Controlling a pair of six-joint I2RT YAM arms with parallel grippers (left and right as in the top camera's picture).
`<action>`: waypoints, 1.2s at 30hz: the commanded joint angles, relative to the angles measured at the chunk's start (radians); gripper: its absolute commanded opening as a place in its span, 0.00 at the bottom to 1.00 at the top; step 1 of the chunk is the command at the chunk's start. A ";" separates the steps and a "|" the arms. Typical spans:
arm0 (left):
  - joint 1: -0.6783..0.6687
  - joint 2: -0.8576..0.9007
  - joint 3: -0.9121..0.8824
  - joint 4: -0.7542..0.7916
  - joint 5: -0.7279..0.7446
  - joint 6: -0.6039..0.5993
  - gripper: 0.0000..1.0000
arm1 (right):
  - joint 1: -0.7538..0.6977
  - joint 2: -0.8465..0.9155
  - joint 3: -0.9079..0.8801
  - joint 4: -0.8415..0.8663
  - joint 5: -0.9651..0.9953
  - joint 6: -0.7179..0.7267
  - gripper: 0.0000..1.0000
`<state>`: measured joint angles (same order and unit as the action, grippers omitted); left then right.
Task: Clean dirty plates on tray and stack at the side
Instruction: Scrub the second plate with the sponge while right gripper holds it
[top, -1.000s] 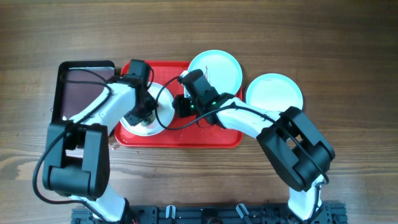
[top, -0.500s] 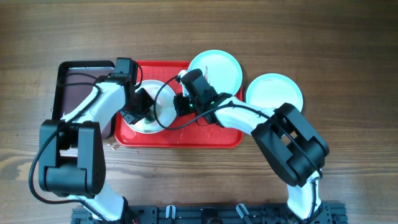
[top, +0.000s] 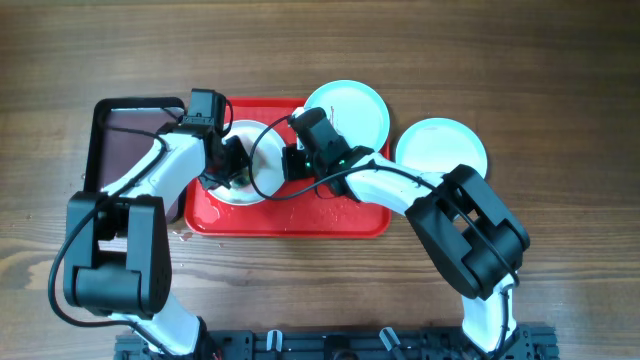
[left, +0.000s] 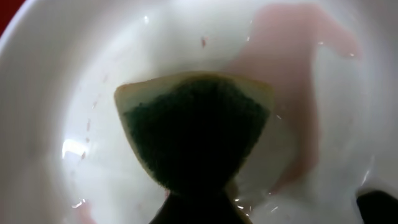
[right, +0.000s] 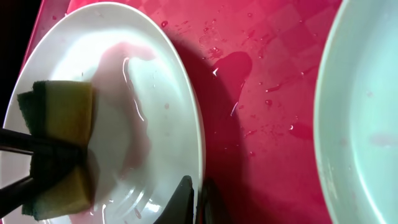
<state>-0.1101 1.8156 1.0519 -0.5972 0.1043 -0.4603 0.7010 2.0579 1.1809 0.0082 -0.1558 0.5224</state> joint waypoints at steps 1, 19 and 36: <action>0.016 0.041 -0.024 0.026 0.052 0.265 0.04 | 0.006 0.020 0.005 -0.018 -0.027 -0.024 0.04; 0.084 0.041 -0.020 -0.043 -0.158 0.012 0.04 | 0.006 0.020 0.005 -0.024 -0.027 -0.025 0.04; 0.088 0.042 0.053 -0.143 0.105 0.233 0.04 | 0.006 0.020 0.005 -0.024 -0.027 -0.023 0.04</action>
<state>0.0029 1.8275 1.0981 -0.7700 -0.0048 -0.4057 0.7151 2.0579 1.1828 -0.0013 -0.1856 0.5190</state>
